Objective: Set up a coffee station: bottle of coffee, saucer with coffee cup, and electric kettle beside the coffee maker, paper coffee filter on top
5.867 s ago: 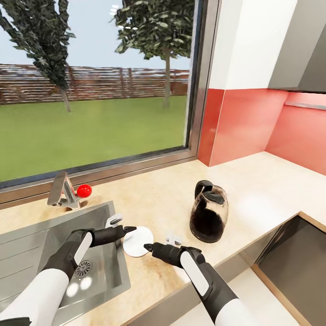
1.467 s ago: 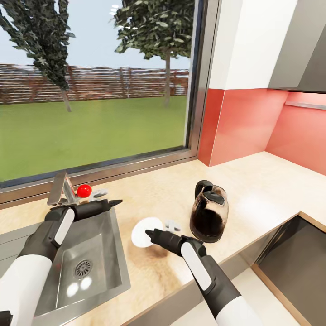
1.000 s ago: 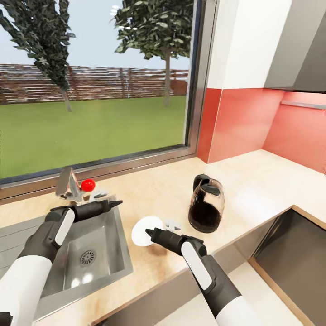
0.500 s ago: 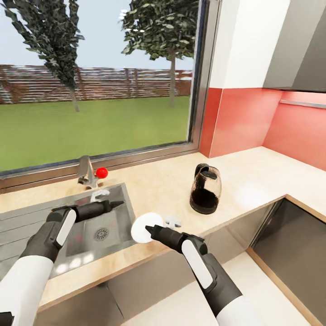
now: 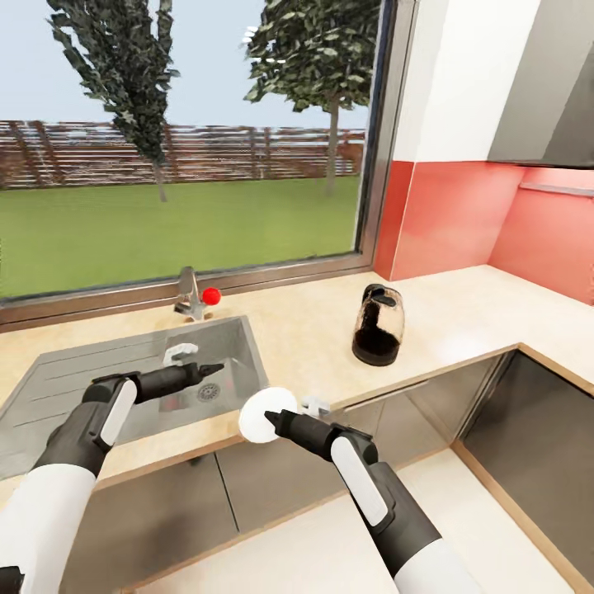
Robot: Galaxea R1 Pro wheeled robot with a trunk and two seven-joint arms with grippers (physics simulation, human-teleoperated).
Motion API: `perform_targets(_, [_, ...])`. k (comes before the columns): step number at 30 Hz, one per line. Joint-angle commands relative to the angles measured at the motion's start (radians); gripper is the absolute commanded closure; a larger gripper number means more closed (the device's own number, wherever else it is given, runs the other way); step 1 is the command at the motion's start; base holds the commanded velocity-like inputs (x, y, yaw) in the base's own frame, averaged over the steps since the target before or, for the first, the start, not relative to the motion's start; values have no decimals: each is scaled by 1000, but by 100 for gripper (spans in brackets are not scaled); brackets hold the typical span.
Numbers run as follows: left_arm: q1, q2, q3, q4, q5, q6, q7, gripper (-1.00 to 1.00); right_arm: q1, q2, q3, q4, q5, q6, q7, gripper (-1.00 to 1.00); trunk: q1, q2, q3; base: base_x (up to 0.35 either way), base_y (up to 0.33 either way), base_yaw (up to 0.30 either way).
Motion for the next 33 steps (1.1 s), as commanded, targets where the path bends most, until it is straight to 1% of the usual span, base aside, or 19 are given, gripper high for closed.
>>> perform_targets(1, [-1,0,1,0,3,6,-2,-100,-1,0,0,-1,-5,4,-3,100,0,-2,-2,-337,-9,3])
perform_targets(5, [-2,-4,1,0,-2,6,-1,-100,-1,0,0,-1,-5,4,-3,100,0,-2,-2,-320,-89,62])
perform_targets(9, [-2,-3,0,0,-5,6,-1,-100,-1,0,0,-1,-5,4,-3,100,0,-2,-2,-114,-55,230])
perform_targets(18, [-7,3,3,0,1,6,-2,-100,-1,0,-1,-1,-5,4,-3,100,0,-2,-2,-12,-6,272])
perform_targets(31, [-8,4,3,-2,2,6,-3,-100,-1,0,0,-1,-5,4,-3,100,0,-2,-2,0,0,277])
perform_targets(33, [-8,4,3,-14,2,6,-2,-100,-1,0,-1,-2,-5,4,-3,100,0,-2,-2,0,0,277])
